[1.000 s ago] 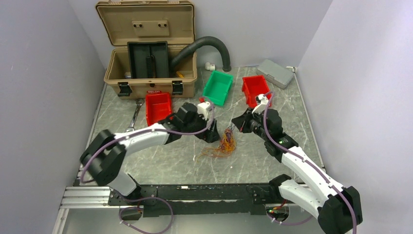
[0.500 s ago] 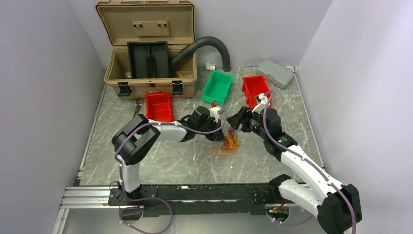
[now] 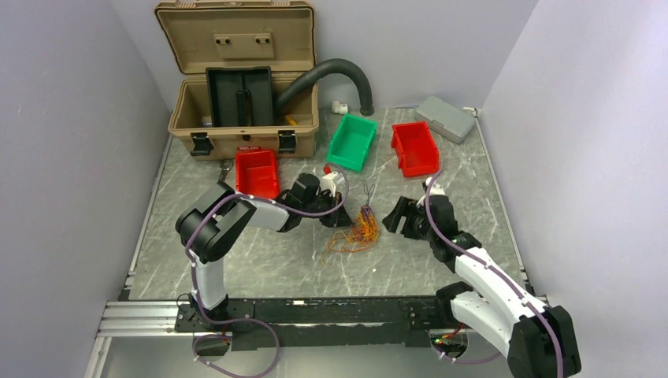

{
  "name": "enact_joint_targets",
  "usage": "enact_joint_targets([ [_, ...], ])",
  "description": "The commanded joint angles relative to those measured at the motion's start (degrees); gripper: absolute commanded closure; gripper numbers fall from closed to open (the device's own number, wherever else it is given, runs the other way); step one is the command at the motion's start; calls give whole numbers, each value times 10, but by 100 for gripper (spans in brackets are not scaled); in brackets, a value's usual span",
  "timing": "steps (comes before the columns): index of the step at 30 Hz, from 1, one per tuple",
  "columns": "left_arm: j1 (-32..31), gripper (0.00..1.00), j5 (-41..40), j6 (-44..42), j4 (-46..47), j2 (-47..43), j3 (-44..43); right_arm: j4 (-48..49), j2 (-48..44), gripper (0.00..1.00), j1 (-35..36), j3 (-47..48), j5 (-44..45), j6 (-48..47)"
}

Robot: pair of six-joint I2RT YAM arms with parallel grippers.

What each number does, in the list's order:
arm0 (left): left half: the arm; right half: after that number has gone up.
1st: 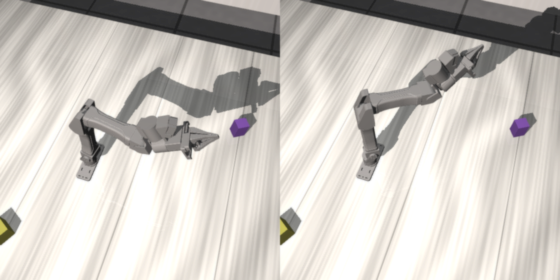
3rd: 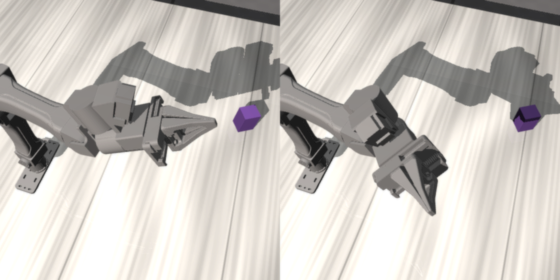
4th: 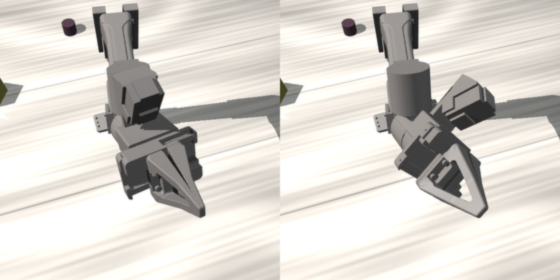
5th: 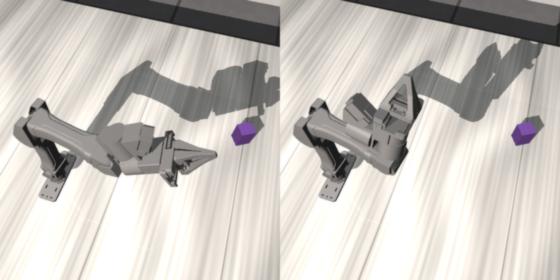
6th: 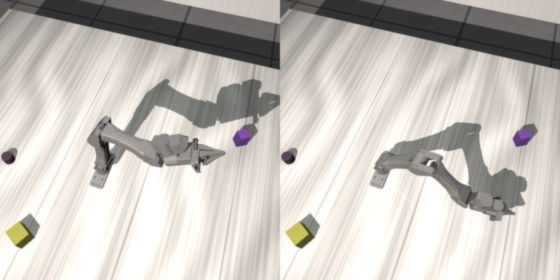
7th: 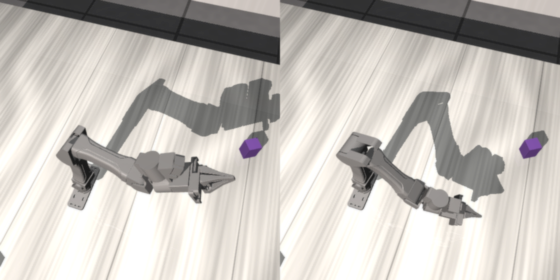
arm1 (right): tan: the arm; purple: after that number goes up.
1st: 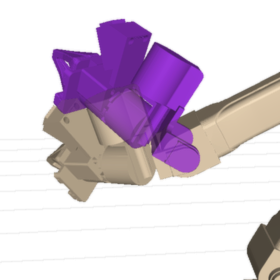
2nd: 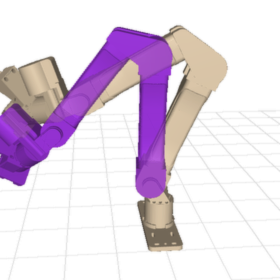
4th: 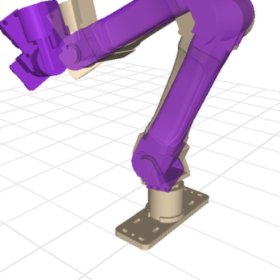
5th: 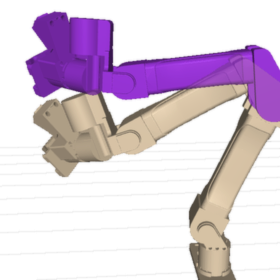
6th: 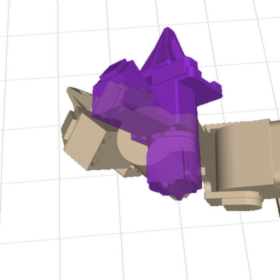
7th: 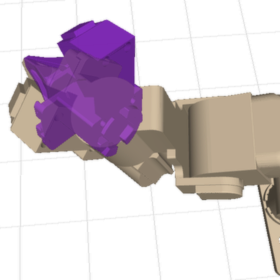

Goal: Untangle the cables
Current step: Untie the cable.

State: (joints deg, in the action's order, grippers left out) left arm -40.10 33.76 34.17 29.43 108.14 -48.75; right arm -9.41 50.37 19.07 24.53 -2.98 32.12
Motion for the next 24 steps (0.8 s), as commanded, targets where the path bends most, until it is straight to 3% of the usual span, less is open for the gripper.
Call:
enact_joint_targets([
  [1, -3, 100, 25, 2, 32, -12, 5, 86, 1, 24, -1, -47, -120, 4],
  [12, -4, 100, 19, -12, 4, -16, -9, 179, 179, 43, 13, -17, -178, -17],
  [14, -5, 91, 24, -8, 7, -15, -10, 186, 201, 51, 21, -11, -173, -16],
  [18, -7, 55, 36, 12, 40, -16, -4, 205, 215, 83, 31, -9, -179, -10],
  [20, -10, 40, 41, 24, 57, -14, -2, 210, 207, 94, 34, -13, -179, -9],
  [24, -18, 34, 50, 29, 43, 1, -26, 205, 194, 98, 35, -19, -172, -14],
])
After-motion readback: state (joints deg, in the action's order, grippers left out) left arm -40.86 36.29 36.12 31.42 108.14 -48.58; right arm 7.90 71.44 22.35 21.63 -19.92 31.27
